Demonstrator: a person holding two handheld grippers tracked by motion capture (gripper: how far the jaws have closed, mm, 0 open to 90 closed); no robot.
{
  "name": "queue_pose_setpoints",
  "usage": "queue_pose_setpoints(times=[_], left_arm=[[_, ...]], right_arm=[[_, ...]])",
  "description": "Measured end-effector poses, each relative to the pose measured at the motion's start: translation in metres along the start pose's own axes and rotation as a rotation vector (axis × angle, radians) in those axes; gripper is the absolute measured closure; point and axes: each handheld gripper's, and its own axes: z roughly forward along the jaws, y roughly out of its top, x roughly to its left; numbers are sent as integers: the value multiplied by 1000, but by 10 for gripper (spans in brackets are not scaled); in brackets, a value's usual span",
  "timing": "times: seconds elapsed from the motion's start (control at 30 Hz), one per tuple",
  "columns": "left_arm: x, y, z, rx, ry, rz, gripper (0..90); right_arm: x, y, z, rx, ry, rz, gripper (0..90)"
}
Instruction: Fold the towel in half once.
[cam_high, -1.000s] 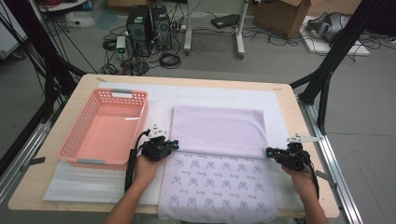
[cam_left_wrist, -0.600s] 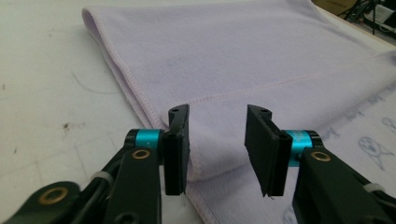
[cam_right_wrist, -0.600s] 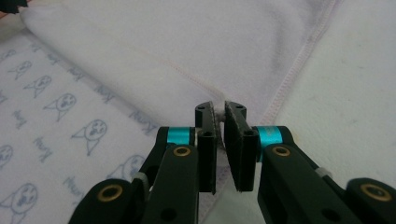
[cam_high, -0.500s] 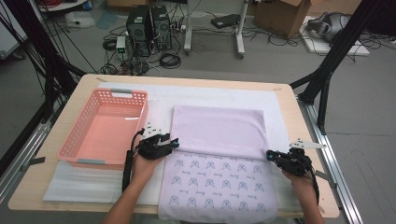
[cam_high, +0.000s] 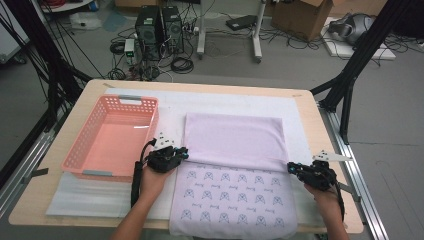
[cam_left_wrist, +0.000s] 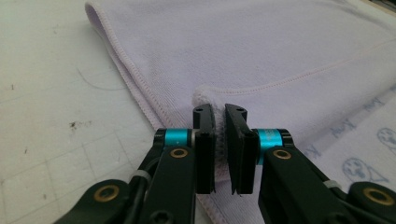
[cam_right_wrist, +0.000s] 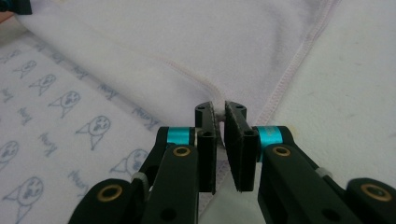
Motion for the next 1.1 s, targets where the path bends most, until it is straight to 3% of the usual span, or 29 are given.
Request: queue_pose_setpoints(times=[0.27, 0.43, 0.7, 1.1], left_arm=[[-6, -19, -20, -40, -67, -32, 846], [-15, -30, -39, -73, -95, -18, 847], [-31, -44, -69, -81, -139, -13, 846], [-43, -57, -95, -108, -153, -4, 845]], right_arm=[[8, -4, -14, -6, 26, -9, 835], [16, -17, -29, 7, 46, -23, 837], [26, -39, -56, 4, 82, -27, 839], [50, -54, -77, 7, 103, -70, 845]])
